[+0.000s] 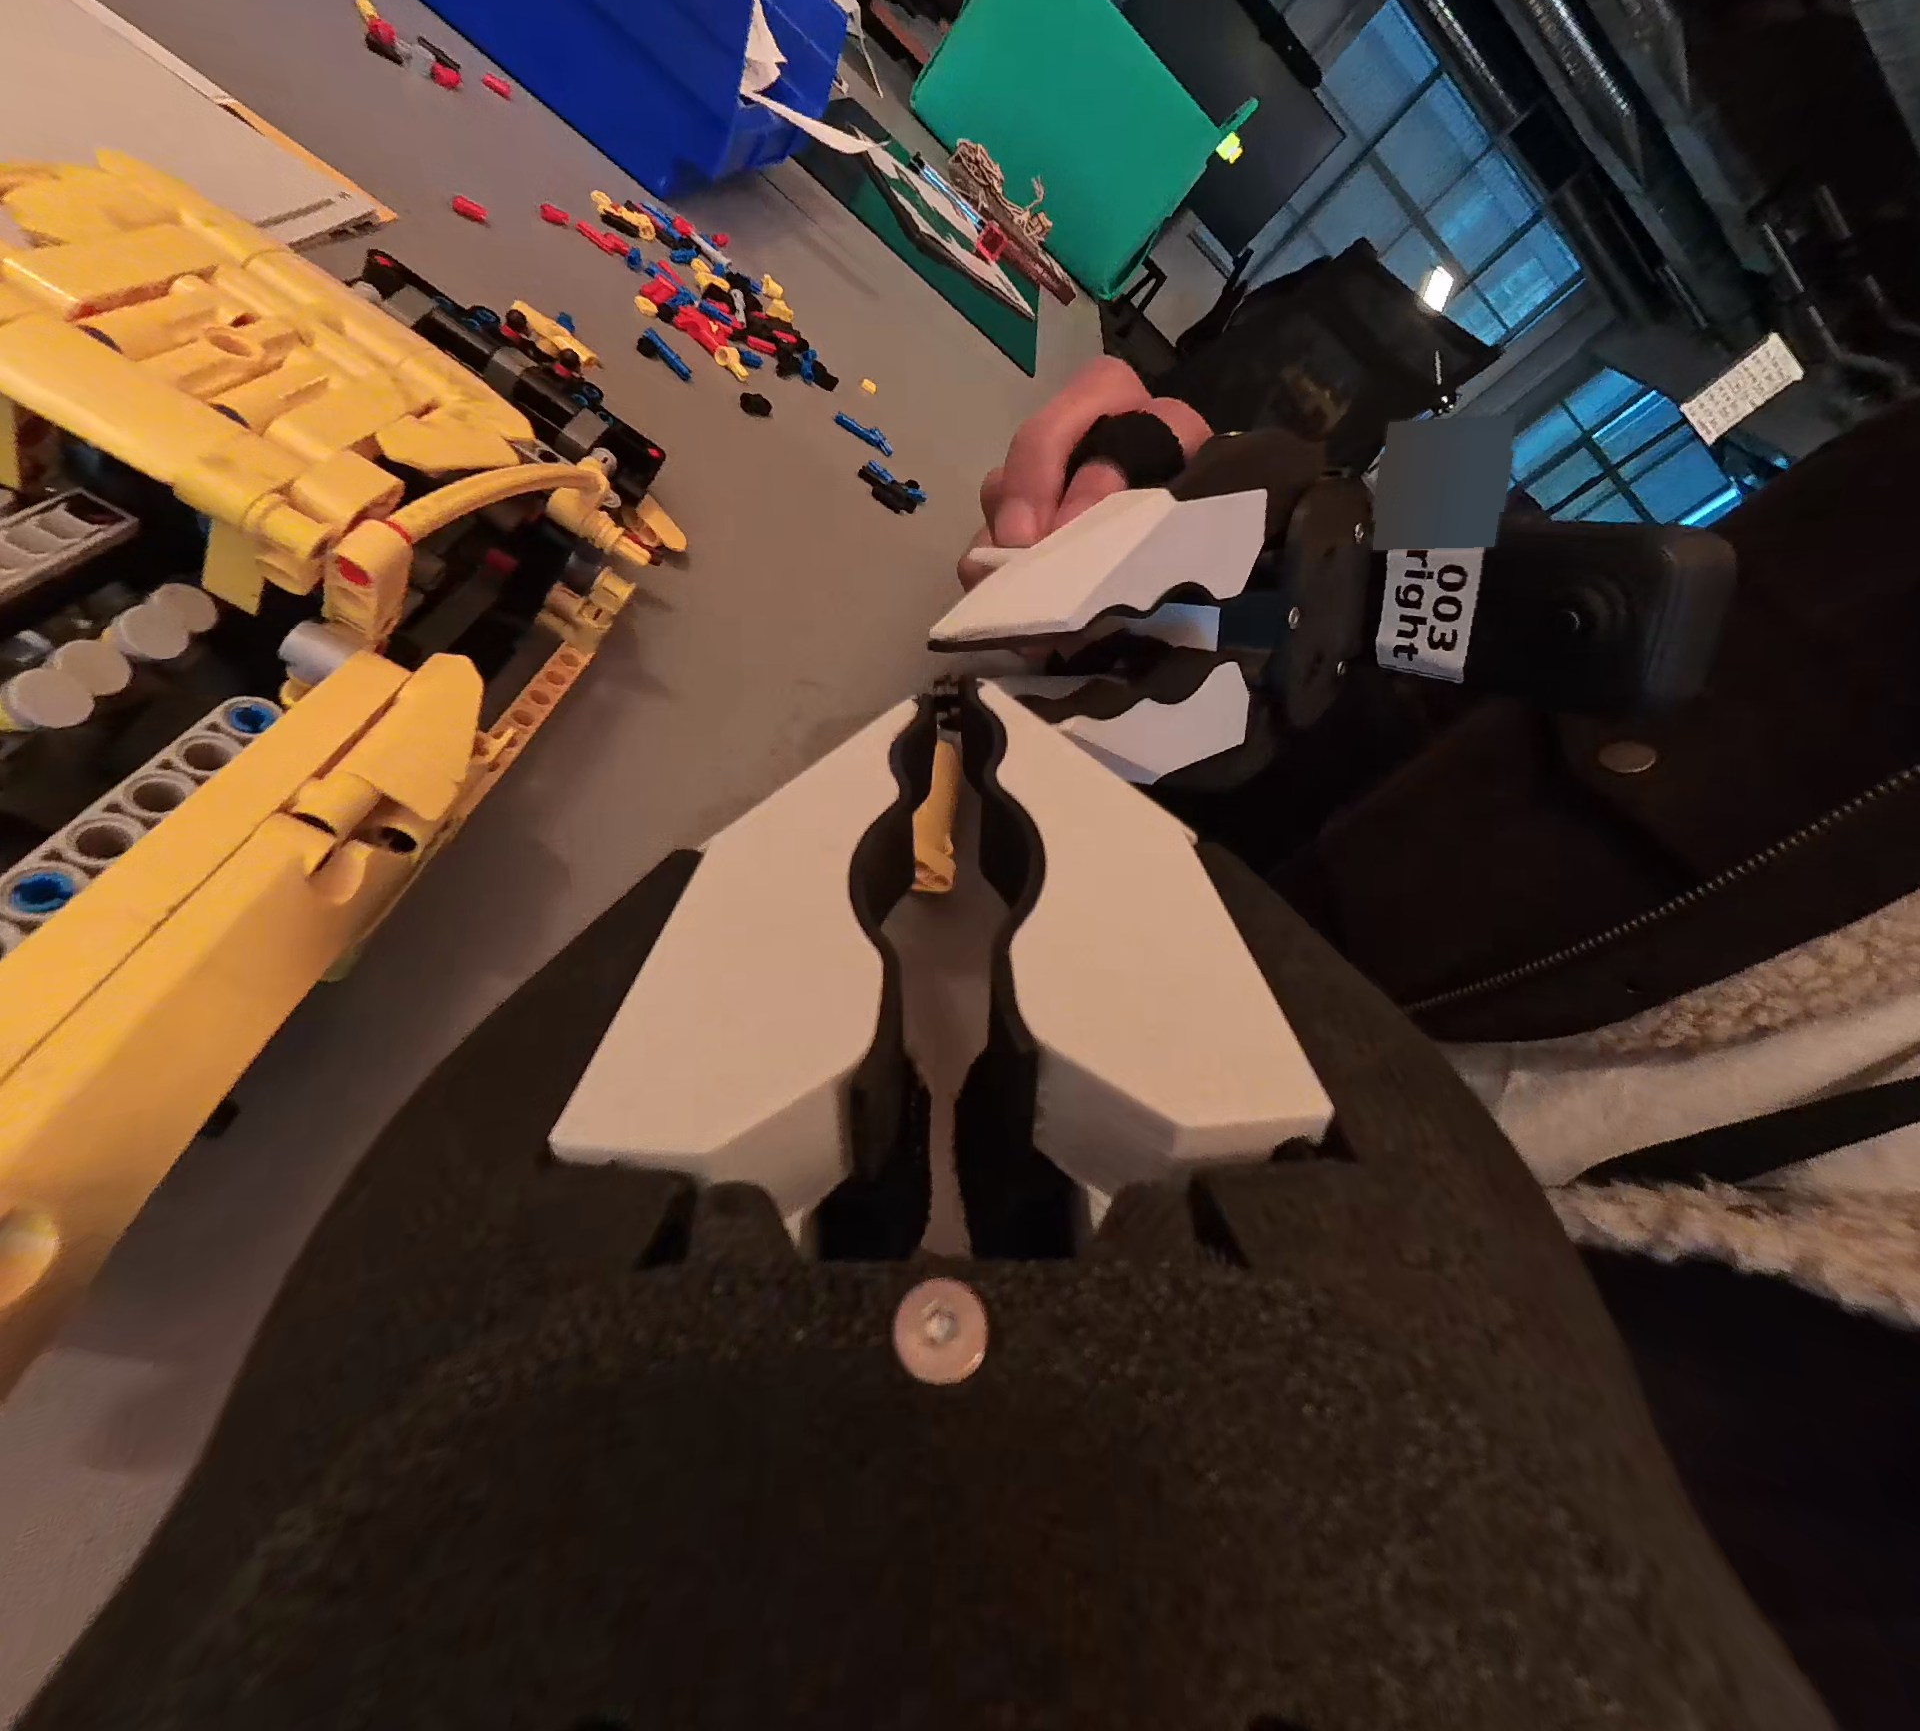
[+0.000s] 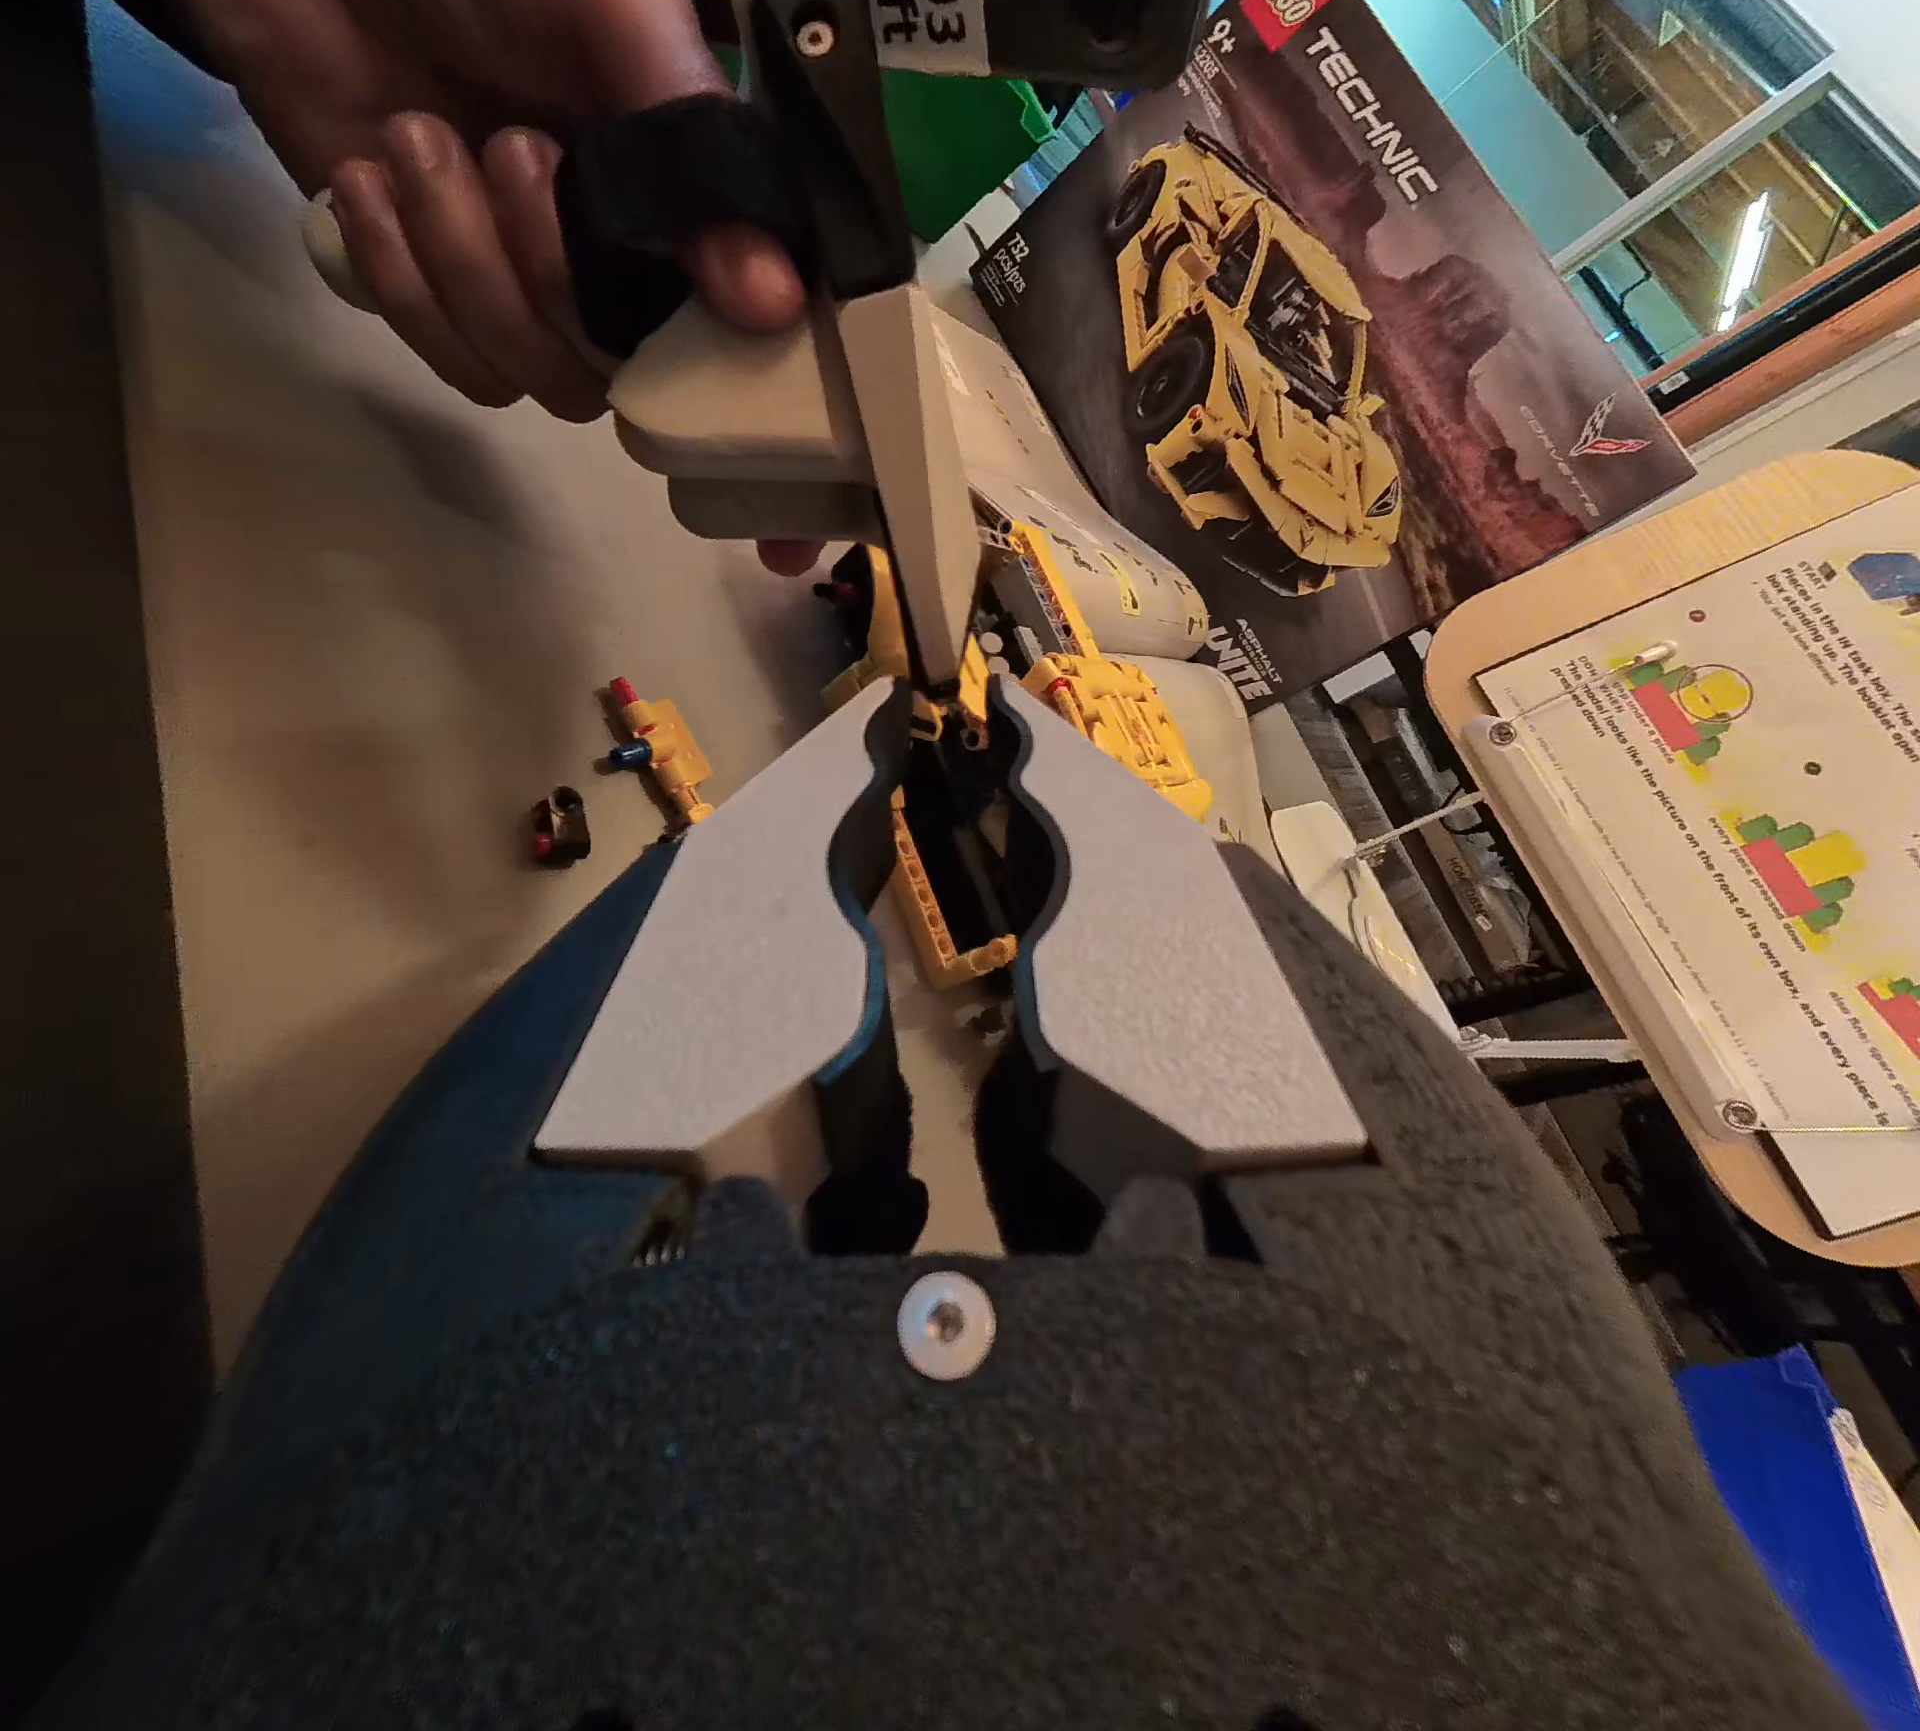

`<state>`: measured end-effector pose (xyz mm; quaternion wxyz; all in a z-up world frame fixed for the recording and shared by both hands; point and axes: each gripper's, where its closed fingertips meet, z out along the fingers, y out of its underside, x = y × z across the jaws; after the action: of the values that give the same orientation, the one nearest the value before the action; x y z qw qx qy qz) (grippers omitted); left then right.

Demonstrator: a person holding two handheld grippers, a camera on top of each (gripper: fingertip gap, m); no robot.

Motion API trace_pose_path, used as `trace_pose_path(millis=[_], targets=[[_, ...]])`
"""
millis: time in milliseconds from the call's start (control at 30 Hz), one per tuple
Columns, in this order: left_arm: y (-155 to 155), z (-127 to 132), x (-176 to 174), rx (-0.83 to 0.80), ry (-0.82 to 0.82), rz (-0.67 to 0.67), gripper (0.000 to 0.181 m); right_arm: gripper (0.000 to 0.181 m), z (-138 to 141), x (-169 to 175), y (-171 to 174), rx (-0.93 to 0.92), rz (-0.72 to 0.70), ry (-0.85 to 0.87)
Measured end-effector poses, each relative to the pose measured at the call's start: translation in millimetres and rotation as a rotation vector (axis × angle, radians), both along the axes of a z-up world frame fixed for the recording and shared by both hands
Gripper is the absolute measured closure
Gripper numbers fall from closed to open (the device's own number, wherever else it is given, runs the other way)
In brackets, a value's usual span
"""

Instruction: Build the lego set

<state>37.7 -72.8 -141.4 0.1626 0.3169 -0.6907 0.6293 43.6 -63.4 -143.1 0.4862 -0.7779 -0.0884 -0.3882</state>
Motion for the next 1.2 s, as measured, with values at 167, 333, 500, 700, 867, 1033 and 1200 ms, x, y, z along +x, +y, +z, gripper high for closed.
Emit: trace_pose_path(millis=[167, 333, 500, 700, 867, 1033, 1200], targets=[[-1, -2, -1, 0.005, 0.008, -0.006, 0.178, 0.175, -2, -2, 1, -0.012, 0.009, 0.002], [-1, -2, -1, 0.007, 0.016, -0.009, 0.178, 0.175, -3, -2, 1, -0.015, 0.011, 0.011], [-2, -1, -3, -0.002, 0.011, -0.024, 0.177, 0.175, -2, -3, 0, -0.004, 0.019, 0.036], [18, -10, -7, 0.191, -0.215, -0.061, 0.160, 0.175, -9, 7, -19, 0.025, -0.021, 0.217], [16, -58, -27, 0.548, -0.477, -0.194, 0.156, 0.175, -3, 16, -29, 0.129, -0.019, 0.386], [12, -74, -36, 0.594, -0.462, -0.259, 0.157, 0.175, -3, 15, -28, 0.146, -0.010, 0.406], [8, -85, -36, 0.654, -0.499, -0.272, 0.169, 0.175, -3, 15, -27, 0.148, -0.004, 0.419]])
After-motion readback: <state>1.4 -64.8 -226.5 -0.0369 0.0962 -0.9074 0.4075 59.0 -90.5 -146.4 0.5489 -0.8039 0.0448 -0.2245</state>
